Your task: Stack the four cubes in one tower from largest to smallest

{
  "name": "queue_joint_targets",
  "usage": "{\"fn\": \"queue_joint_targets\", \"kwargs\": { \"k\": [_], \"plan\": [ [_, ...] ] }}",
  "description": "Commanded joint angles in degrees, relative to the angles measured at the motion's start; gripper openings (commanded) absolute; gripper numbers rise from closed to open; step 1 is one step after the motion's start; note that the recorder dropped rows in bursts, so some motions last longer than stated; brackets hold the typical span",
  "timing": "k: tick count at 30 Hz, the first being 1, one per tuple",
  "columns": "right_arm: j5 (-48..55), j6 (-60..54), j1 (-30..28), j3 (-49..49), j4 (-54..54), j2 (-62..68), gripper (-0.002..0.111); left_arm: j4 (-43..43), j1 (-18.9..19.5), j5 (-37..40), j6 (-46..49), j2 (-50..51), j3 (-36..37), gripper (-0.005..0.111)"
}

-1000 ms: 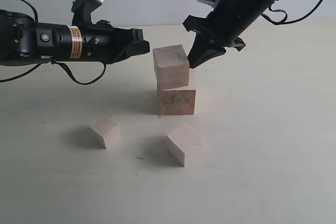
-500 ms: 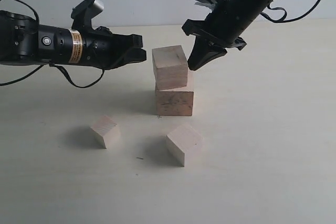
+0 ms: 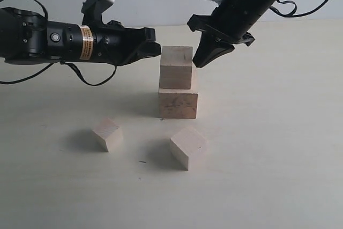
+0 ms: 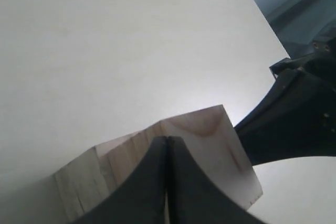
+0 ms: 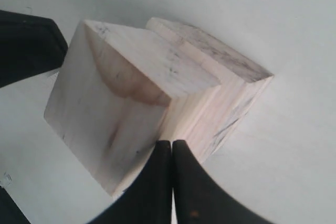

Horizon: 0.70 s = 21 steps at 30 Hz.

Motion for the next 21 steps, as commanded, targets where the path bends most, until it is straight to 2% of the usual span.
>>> {"fn": "queue_joint_targets", "kwargs": {
  "k": [1, 21],
  "plan": [
    [-0.1, 0.5, 0.2, 0.1, 0.0, -0.7, 0.000, -0.5, -0.3, -0.1, 0.2, -0.5, -0.4, 0.000],
    [-0.1, 0.6, 0.2, 0.1, -0.4, -0.7, 0.000, 3.2, -0.4, -2.6, -3.3, -0.5, -0.4, 0.000]
  ]
}}
